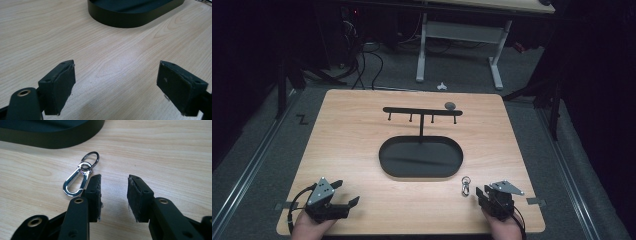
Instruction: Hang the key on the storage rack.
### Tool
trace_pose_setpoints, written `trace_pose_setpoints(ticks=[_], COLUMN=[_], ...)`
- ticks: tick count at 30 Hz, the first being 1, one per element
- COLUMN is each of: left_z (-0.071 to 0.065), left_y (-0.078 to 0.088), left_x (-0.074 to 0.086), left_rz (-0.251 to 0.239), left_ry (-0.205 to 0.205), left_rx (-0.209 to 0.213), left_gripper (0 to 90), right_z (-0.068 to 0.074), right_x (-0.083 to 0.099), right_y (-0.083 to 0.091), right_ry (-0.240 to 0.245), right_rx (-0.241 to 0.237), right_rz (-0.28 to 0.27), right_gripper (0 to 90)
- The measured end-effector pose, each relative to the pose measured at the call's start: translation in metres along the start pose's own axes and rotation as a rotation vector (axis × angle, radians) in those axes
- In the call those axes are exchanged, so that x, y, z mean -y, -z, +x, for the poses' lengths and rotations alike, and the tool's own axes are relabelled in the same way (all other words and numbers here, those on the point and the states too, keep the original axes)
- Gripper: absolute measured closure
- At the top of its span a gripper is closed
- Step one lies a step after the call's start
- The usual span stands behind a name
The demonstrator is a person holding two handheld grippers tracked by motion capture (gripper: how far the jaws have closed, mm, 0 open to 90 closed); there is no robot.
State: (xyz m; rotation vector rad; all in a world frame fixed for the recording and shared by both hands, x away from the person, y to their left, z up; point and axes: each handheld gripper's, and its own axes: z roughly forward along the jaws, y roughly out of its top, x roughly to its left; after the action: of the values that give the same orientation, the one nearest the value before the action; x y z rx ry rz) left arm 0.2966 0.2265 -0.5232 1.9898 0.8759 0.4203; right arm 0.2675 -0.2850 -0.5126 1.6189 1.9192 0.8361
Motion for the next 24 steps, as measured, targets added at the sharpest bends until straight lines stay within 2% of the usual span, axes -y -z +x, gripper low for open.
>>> trace_pose_setpoints(ticks=[6,11,18,23,24], left_z=[0.0013,0.0006,-0.0015,-0.0012,-0.0011], left_y=[0.0016,0.0005,-0.0005,0.0004,0.0006], left_x=[-0.0008,-0.0013,-0.0003,-0.0004,-0.0002], left_rz=[-0.011,-0.014,-0.006,-0.005,-0.008], left_ry=[0.007,0.006,0.007,0.003,0.006], left_rx=[0.015,0.020,0.023,0.027,0.027], left_gripper=[15.8,15.8,15.8,15.8,15.8], right_z=[0.0008,0.0026,0.0069,0.0075,0.0081], right_x=[-0.0011,-0.0020,-0.0046,-0.0089,-0.0088], right_y=[-0.0003,0.0004,-0.0016,-0.0025,-0.0032], right_ry=[0.034,0.044,0.079,0.109,0.114], right_rx=[0.026,0.027,0.012,0.034,0.032], right_rz=[0.031,0.053,0.106,0.149,0.171], right_gripper=[65.4,64.9,61.6,58.2,57.3])
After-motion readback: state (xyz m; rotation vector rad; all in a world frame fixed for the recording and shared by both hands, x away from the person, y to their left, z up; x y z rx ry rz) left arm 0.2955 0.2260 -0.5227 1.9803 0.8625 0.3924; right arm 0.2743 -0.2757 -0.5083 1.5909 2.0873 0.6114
